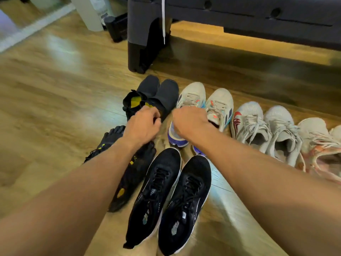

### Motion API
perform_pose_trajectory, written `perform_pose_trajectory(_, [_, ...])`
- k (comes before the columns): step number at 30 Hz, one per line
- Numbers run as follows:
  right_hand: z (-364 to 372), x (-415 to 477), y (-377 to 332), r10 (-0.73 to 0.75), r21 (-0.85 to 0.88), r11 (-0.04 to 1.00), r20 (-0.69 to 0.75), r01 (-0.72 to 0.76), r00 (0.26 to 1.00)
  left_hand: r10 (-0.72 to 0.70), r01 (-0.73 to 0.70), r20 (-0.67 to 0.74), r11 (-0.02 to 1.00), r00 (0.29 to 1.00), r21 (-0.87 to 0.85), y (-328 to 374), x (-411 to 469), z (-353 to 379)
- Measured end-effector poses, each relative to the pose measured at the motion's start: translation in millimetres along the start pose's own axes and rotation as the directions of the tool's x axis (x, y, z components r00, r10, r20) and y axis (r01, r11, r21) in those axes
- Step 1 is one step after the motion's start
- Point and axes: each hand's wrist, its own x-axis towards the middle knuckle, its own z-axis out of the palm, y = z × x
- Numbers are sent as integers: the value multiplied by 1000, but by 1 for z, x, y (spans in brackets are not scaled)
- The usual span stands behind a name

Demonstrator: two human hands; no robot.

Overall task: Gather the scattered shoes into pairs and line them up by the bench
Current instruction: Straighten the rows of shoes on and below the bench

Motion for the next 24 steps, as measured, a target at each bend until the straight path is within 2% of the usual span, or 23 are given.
perform_pose_trajectory(2, [3,14,-22,-31,185,982,-33,37,999,-116,114,8,990,993,88,-28,6,-8])
perform_pose_trajectory(4, [14,28,-46,-36,350,936,12,29,999,-199,180,108,970,974,163,-48,14,-10])
perform_pose_trajectory(6, [31,39,-64,-49,421,907,82,10,995,-241,204,198,960,950,189,-61,21,-9])
perform_pose_trajectory(10, [55,59,-70,-55,390,921,112,7,992,-214,199,151,974,965,113,-68,36,-1])
perform_pose_trajectory(12, [60,66,-66,-62,350,936,68,34,996,-216,206,136,975,967,81,-69,41,4])
perform_pose_trajectory(18, [72,69,-64,-119,239,962,-80,135,990,-87,80,51,989,995,122,-87,46,8])
perform_pose_trajectory(21, [74,73,-68,-81,263,959,-92,102,992,-41,35,44,993,998,117,-88,46,8])
perform_pose_trajectory(24, [73,73,-69,-46,353,933,-70,68,996,-66,59,69,993,995,100,-87,46,7])
